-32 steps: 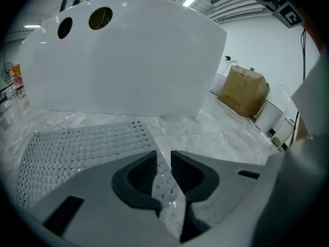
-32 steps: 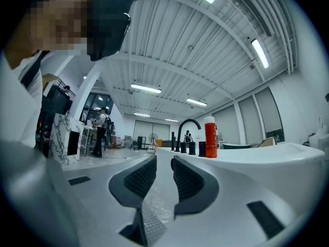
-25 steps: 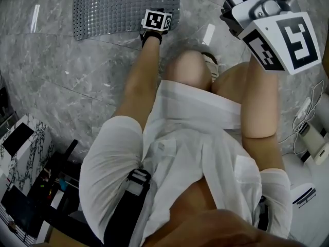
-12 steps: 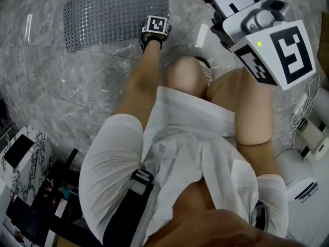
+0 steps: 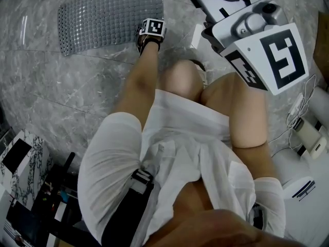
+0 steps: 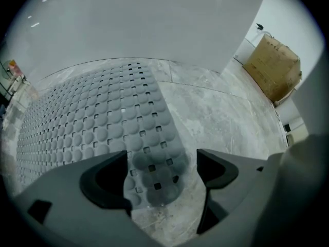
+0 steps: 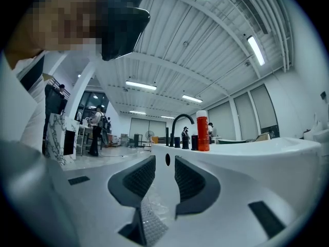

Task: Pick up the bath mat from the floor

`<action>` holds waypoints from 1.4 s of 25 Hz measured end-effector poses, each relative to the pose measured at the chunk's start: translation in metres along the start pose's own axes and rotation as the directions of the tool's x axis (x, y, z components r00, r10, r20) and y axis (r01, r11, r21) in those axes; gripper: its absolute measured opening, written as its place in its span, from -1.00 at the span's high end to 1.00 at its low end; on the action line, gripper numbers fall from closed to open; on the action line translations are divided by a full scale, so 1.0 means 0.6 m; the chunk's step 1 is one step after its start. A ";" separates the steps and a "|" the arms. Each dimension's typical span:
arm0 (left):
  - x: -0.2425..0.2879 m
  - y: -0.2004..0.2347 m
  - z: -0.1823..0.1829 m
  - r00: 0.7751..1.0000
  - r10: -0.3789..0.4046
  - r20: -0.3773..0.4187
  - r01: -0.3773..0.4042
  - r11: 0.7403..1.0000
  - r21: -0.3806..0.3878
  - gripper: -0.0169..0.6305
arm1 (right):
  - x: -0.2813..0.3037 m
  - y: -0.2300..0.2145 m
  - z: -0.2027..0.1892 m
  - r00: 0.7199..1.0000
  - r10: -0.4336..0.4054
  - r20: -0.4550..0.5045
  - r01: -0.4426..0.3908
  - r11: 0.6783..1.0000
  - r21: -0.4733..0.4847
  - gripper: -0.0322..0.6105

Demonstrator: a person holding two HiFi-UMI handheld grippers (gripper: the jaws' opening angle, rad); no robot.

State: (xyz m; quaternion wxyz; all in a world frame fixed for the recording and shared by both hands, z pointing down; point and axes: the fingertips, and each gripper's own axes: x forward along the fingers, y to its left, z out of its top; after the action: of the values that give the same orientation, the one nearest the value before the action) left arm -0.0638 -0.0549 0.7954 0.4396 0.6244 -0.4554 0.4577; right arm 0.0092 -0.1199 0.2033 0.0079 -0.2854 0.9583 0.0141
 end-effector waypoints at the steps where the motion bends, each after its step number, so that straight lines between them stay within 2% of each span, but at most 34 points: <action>1: 0.001 -0.001 0.000 1.000 -0.003 0.001 0.003 1.000 -0.002 -0.32 | 0.000 -0.003 0.002 1.000 -0.007 0.007 0.007 1.000 0.001 0.53; 7: 0.011 0.000 -0.004 1.000 -0.009 -0.011 0.009 1.000 0.025 -0.32 | 0.017 -0.019 -0.005 0.999 -0.038 0.027 0.039 0.999 -0.010 0.53; 11: 0.016 0.003 -0.008 1.000 0.022 -0.021 -0.020 0.996 0.086 -0.32 | 0.055 -0.056 -0.055 0.994 -0.108 0.008 0.107 0.993 0.054 0.53; 14: 0.017 0.003 -0.019 0.998 0.035 -0.048 -0.028 0.991 0.129 -0.32 | 0.080 -0.058 -0.103 0.993 -0.109 -0.054 0.112 0.992 0.056 0.52; 16: 0.018 0.000 -0.020 0.998 0.036 -0.054 -0.029 0.992 0.122 -0.32 | 0.088 -0.056 -0.111 0.993 -0.098 -0.062 0.101 0.994 0.045 0.52; 20: 0.020 0.000 -0.021 0.997 0.045 -0.063 -0.038 0.992 0.119 -0.32 | 0.102 -0.066 -0.099 0.994 -0.110 0.000 0.110 0.992 0.062 0.49; 24: 0.020 0.004 -0.020 0.997 0.050 -0.056 -0.044 0.994 0.101 -0.32 | 0.132 -0.080 -0.107 0.994 -0.106 0.021 0.105 0.993 0.061 0.46; 29: 0.017 -0.002 -0.007 0.998 0.044 -0.046 -0.041 0.997 0.060 -0.32 | 0.168 -0.110 -0.156 0.995 -0.099 -0.004 0.099 0.994 0.052 0.46; 35: 0.020 -0.007 0.001 0.997 0.061 -0.055 -0.059 0.998 0.032 -0.32 | 0.213 -0.139 -0.198 0.999 -0.040 -0.010 0.041 0.994 0.098 0.46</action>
State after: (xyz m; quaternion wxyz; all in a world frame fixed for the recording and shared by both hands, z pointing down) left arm -0.0578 -0.0566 0.8066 0.4289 0.6038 -0.4545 0.4948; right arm -0.0529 -0.2634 0.3171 0.0182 -0.3040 0.9519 -0.0345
